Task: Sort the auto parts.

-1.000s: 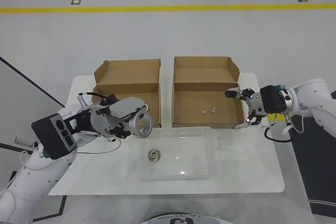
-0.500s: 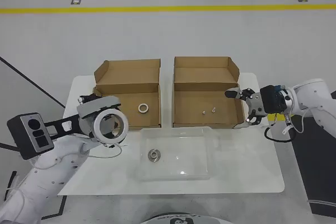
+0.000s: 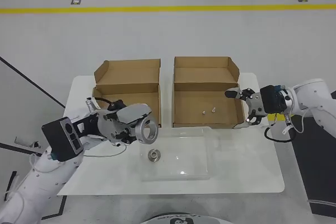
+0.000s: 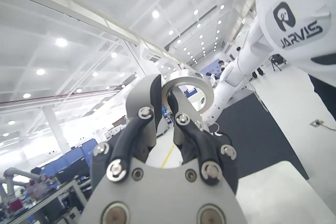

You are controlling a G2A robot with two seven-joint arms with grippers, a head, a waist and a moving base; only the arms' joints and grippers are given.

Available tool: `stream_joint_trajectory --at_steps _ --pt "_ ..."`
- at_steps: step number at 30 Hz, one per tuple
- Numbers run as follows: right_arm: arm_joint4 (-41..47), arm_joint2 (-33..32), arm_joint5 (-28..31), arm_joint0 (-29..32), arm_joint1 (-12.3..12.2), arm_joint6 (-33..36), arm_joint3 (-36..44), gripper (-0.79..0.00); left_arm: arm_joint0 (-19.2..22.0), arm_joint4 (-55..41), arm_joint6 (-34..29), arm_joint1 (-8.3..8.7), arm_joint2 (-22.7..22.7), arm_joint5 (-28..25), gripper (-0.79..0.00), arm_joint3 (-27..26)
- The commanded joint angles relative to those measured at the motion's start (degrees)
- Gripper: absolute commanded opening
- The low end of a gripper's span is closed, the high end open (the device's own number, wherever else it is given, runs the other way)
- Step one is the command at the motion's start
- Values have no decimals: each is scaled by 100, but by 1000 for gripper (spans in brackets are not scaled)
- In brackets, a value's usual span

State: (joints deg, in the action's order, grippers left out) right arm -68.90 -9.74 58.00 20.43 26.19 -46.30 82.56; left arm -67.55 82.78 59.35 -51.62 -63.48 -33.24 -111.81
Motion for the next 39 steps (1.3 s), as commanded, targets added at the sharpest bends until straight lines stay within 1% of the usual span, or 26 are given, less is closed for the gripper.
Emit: stream_joint_trajectory --at_steps 1,3,7,12,16,21,23,26,29,35,39 --pt "0 0 0 0 0 0 0 0 -62 -69 56 -6 -42 15 -785 -17" --pt "0 0 0 0 0 0 0 0 -113 -224 133 -21 -79 58 -785 -56" --pt "0 0 0 0 0 0 0 0 -204 -889 475 -92 -65 220 -785 -147" --pt "0 0 0 0 0 0 0 0 -208 -1630 789 -199 -29 399 -785 -263" --pt "0 0 0 0 0 0 0 0 -187 -1989 931 -274 -35 466 -785 -309" --pt "0 0 0 0 0 0 0 0 -196 -1995 910 -334 -83 426 -785 -297" --pt "0 0 0 0 0 0 0 0 -195 -1859 811 -342 -136 354 -785 -271" --pt "0 0 0 0 0 0 0 0 -208 -1534 602 -338 -231 186 -785 -195" --pt "0 0 0 0 0 0 0 0 -221 -1005 379 -322 -289 -55 -785 -114" --pt "0 0 0 0 0 0 0 0 -272 -760 384 -358 -264 -121 -785 -102" --pt "0 0 0 0 0 0 0 0 -265 -910 466 -401 -248 -97 -785 -80"
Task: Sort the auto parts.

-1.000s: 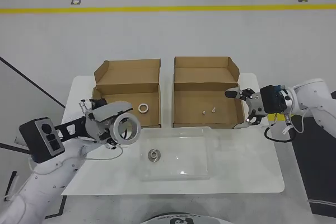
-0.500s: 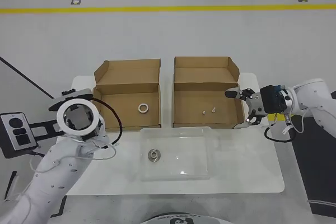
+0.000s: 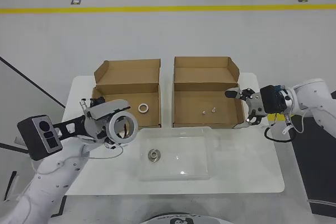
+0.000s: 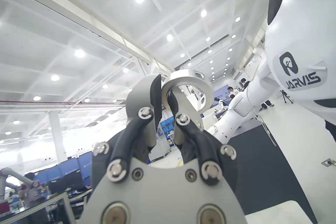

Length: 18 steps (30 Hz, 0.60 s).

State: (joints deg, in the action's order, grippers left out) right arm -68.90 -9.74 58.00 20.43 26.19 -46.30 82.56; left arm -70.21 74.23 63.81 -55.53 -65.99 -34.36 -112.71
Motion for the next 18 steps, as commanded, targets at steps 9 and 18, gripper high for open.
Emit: stream_joint_trajectory --at_steps 9,18 --pt "0 0 0 0 0 0 0 0 60 -662 201 -140 61 140 -785 1" --pt "0 0 0 0 0 0 0 0 99 -637 240 -161 64 81 -785 -19"
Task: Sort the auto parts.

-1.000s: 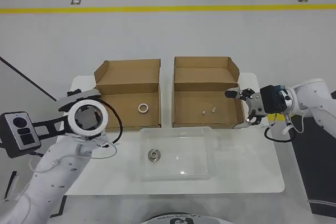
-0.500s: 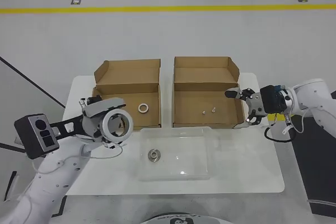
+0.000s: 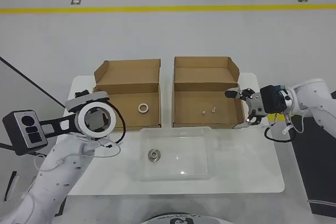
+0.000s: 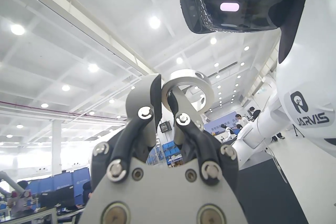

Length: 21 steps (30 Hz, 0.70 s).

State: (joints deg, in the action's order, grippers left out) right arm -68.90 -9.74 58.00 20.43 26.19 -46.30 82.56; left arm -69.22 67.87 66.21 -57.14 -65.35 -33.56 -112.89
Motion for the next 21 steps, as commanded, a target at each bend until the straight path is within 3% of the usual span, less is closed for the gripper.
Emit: stream_joint_trajectory --at_steps 1,21 --pt "0 0 0 0 0 0 0 0 0 -1 0 0 0 0 -785 0" --pt "0 0 0 0 0 0 0 0 -26 -43 -155 -7 -5 79 -785 -9"
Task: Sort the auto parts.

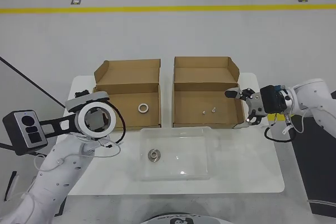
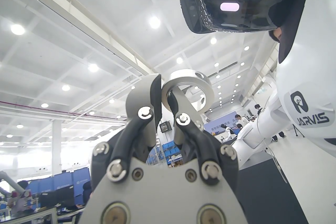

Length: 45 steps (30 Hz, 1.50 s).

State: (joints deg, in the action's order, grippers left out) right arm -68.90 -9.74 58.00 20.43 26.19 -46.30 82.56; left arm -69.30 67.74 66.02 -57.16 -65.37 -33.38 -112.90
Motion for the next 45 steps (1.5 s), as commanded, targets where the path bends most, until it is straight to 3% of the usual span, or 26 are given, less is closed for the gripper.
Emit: stream_joint_trajectory --at_steps 1,5,9,24,36,45 --pt "0 0 0 0 0 0 0 0 -4 -7 -304 -11 -18 108 -785 -34" --pt "0 0 0 0 0 0 0 0 87 -1 -1203 -45 -52 401 -785 171" --pt "0 0 0 0 0 0 0 0 300 96 -1969 -65 -87 371 -785 328" --pt "0 0 0 0 0 0 0 0 1140 1591 -4476 -12 22 -1172 -785 1052" --pt "0 0 0 0 0 0 0 0 1758 3044 -5593 47 72 -1670 -785 1463" --pt "0 0 0 0 0 0 0 0 2083 4329 -5635 161 257 -2355 -785 1865"
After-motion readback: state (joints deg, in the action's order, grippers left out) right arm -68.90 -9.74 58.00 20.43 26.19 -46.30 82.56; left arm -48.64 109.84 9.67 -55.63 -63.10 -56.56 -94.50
